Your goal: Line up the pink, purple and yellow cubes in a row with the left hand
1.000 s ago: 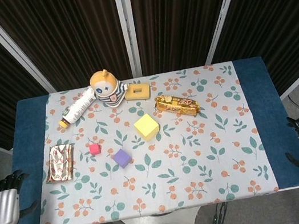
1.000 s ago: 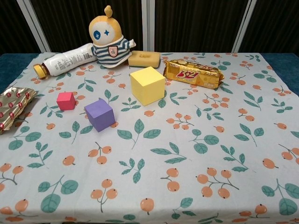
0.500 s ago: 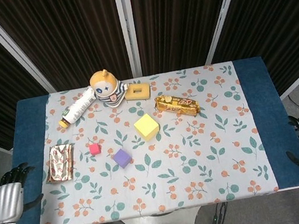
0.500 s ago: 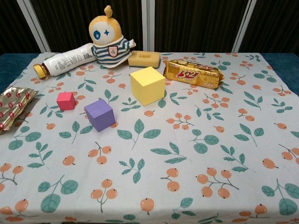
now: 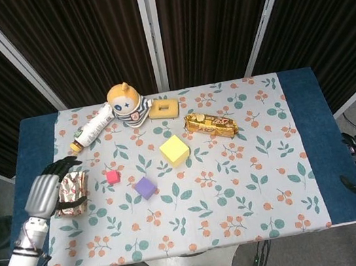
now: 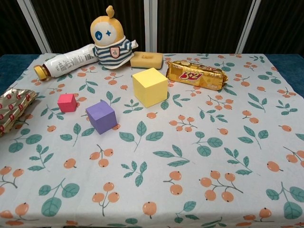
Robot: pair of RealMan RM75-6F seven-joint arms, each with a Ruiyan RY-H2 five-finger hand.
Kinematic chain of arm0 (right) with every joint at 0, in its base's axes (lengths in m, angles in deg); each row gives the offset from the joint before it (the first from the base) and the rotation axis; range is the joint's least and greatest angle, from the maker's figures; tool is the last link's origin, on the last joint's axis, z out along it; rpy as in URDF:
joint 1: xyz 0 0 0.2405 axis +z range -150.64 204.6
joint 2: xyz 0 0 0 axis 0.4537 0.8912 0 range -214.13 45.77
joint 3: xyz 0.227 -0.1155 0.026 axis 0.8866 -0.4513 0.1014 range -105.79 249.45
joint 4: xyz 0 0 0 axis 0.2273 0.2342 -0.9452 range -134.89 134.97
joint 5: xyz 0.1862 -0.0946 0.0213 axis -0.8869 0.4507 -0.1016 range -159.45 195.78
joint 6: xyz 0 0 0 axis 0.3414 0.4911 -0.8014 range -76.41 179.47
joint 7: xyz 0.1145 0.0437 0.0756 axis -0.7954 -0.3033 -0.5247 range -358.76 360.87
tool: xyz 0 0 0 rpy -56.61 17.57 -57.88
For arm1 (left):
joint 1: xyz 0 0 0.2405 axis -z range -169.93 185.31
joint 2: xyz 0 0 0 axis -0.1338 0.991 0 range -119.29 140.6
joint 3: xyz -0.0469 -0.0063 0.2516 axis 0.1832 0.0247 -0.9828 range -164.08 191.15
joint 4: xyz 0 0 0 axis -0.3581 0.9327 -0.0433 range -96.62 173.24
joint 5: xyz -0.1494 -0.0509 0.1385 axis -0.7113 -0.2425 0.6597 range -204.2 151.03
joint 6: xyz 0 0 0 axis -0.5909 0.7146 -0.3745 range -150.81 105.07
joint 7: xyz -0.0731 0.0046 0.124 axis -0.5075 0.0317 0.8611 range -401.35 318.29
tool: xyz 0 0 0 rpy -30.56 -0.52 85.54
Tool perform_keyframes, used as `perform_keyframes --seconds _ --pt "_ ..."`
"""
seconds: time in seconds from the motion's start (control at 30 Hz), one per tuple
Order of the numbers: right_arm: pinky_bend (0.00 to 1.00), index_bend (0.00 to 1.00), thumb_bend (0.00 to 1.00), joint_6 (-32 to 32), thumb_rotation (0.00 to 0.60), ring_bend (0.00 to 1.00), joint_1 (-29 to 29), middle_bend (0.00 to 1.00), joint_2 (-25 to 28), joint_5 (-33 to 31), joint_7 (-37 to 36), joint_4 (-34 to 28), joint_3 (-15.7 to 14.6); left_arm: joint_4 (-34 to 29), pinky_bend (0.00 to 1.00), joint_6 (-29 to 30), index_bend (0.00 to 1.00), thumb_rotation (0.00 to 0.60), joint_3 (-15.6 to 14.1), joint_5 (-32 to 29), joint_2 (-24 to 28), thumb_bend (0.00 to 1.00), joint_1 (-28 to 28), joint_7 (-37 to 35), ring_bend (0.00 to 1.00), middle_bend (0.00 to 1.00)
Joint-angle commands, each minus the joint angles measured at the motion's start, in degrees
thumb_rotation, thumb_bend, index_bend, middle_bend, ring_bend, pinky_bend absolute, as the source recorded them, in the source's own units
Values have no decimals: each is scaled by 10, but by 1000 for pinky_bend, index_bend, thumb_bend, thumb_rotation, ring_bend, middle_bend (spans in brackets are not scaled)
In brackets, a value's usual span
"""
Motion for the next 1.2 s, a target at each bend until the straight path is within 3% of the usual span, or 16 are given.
perform_keyframes --seconds 0.03,0.27,0.47,0.87,1.2 --pt "206 35 160 -2 600 132 1 203 0 -1 1 -2 0 30 230 -86 255 600 33 -34 -28 79 73 -53 213 270" --pt "206 35 160 -9 600 131 4 203 2 -3 9 -7 -1 99 230 -191 209 600 56 -90 -103 18 171 -30 213 251" --pt "205 35 161 -17 600 132 8 203 3 -6 16 -14 -1 144 230 -235 171 600 75 -146 -170 0 231 3 213 222" --pt "210 35 162 -25 600 132 12 203 9 -13 24 -24 1 216 231 -262 140 600 100 -291 -280 0 313 107 191 177" --pt "211 35 162 -31 600 131 14 203 10 -18 24 -26 1 258 230 -248 140 600 101 -355 -340 0 356 174 183 171"
